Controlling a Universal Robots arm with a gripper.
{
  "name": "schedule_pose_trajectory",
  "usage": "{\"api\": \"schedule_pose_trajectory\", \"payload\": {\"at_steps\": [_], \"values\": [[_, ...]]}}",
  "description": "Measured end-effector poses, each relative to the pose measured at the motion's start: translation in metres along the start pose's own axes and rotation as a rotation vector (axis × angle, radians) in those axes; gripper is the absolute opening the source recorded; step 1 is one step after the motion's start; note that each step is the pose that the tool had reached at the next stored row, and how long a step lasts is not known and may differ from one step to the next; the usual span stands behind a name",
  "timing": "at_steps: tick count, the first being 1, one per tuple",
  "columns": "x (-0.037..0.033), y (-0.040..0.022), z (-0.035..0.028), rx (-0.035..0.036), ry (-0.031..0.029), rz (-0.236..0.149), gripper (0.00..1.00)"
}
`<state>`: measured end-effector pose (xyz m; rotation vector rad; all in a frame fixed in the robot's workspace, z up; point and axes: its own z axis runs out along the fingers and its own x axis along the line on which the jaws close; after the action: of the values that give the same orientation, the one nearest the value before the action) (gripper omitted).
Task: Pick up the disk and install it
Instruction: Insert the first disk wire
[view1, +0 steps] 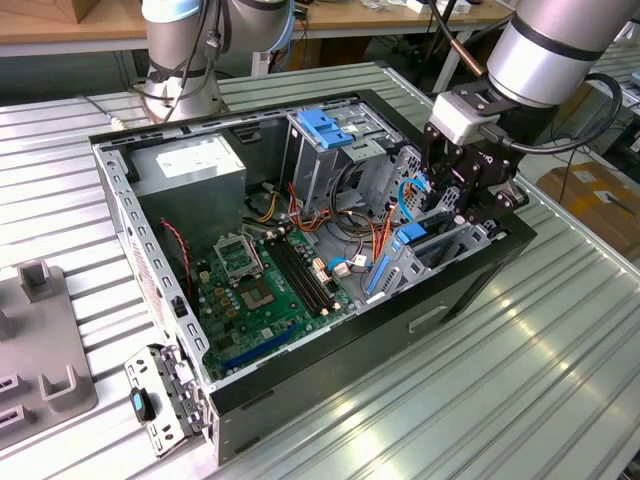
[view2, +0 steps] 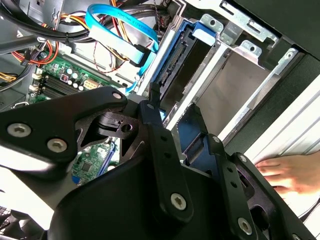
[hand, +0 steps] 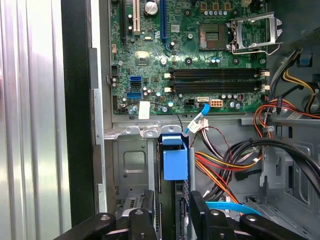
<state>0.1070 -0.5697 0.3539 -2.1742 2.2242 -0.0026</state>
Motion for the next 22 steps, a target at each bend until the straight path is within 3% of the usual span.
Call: {"api": "schedule_pose_trajectory", "payload": {"at_steps": [8, 14, 22], "values": [[-0.0158, 0.0003, -0.0027, 0.0, -0.0002, 0.0, 0.42], [-0.0197, -0.0003, -0.0095, 0.0, -0.0006, 0.0, 0.42], [-0.0267, -0.0124, -0.0092, 0.0, -0.0002, 0.0, 0.42]]}}
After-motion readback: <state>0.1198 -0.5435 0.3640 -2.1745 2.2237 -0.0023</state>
